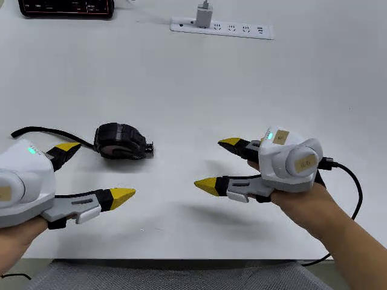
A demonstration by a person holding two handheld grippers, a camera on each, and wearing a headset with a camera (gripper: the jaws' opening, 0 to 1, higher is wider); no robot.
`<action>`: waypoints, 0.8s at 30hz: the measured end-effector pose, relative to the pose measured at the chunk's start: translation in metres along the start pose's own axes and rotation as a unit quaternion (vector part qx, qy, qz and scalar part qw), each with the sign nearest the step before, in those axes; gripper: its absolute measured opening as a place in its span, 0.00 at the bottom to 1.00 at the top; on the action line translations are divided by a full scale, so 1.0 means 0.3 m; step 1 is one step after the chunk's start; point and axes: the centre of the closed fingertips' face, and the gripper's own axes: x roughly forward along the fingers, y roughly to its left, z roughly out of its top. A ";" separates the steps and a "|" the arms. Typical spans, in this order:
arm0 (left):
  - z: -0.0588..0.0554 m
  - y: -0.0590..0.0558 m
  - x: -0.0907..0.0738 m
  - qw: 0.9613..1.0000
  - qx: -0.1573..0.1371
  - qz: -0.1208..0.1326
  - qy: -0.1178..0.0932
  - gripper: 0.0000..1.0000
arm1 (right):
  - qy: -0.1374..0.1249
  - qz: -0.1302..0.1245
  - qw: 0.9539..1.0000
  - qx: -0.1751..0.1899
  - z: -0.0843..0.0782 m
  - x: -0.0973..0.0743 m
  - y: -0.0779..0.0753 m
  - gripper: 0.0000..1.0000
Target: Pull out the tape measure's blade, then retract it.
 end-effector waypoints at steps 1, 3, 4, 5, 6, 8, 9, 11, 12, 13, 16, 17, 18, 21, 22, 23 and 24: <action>-0.004 0.000 -0.002 1.000 0.004 0.001 0.001 0.82 | 0.001 0.000 1.000 0.003 -0.007 -0.006 -0.002 0.58; -0.009 -0.002 -0.004 1.000 0.006 -0.003 0.003 0.82 | -0.002 0.000 1.000 0.011 -0.010 -0.014 0.001 0.62; -0.010 -0.005 -0.006 1.000 0.006 -0.005 0.002 0.83 | -0.005 -0.001 1.000 0.014 -0.010 -0.021 0.003 0.63; -0.011 -0.006 -0.008 1.000 0.006 -0.007 0.002 0.83 | -0.004 -0.001 1.000 0.014 -0.014 -0.024 0.005 0.63; -0.012 -0.008 -0.010 1.000 0.007 -0.010 0.002 0.83 | -0.001 -0.004 1.000 0.013 -0.021 -0.029 0.007 0.64; -0.016 -0.008 -0.013 1.000 0.008 -0.011 0.004 0.84 | 0.001 -0.006 1.000 0.014 -0.029 -0.036 0.009 0.66; -0.016 -0.008 -0.015 1.000 0.009 -0.012 0.004 0.84 | 0.003 -0.008 1.000 0.014 -0.034 -0.041 0.009 0.66; -0.018 -0.010 -0.018 1.000 0.008 -0.016 0.003 0.84 | 0.005 -0.011 1.000 0.016 -0.042 -0.051 0.007 0.68; -0.019 -0.009 -0.019 1.000 0.008 -0.016 0.003 0.84 | 0.004 -0.012 1.000 0.017 -0.043 -0.056 0.008 0.69; -0.021 -0.010 -0.020 1.000 0.008 -0.017 0.004 0.84 | 0.004 -0.014 1.000 0.017 -0.044 -0.061 0.008 0.69; -0.028 -0.012 -0.023 1.000 0.009 -0.019 0.006 0.85 | 0.004 -0.017 1.000 0.019 -0.052 -0.077 0.009 0.71; -0.030 -0.014 -0.024 1.000 0.007 -0.021 0.005 0.85 | 0.005 -0.019 1.000 0.019 -0.055 -0.079 0.008 0.72; -0.033 -0.015 -0.024 1.000 0.009 -0.021 0.006 0.86 | 0.006 -0.020 1.000 0.018 -0.059 -0.081 0.008 0.73; -0.039 -0.025 -0.026 1.000 0.014 -0.027 0.007 0.86 | 0.007 -0.025 1.000 0.018 -0.071 -0.093 0.005 0.75; -0.040 -0.027 -0.026 0.999 0.014 -0.030 0.008 0.86 | 0.006 -0.026 0.999 0.020 -0.073 -0.096 0.004 0.76; -0.041 -0.028 -0.026 0.999 0.014 -0.031 0.008 0.86 | 0.004 -0.027 0.999 0.022 -0.075 -0.099 0.002 0.76; -0.043 -0.029 -0.027 0.999 0.016 -0.032 0.007 0.86 | 0.002 -0.029 0.999 0.024 -0.079 -0.103 0.002 0.77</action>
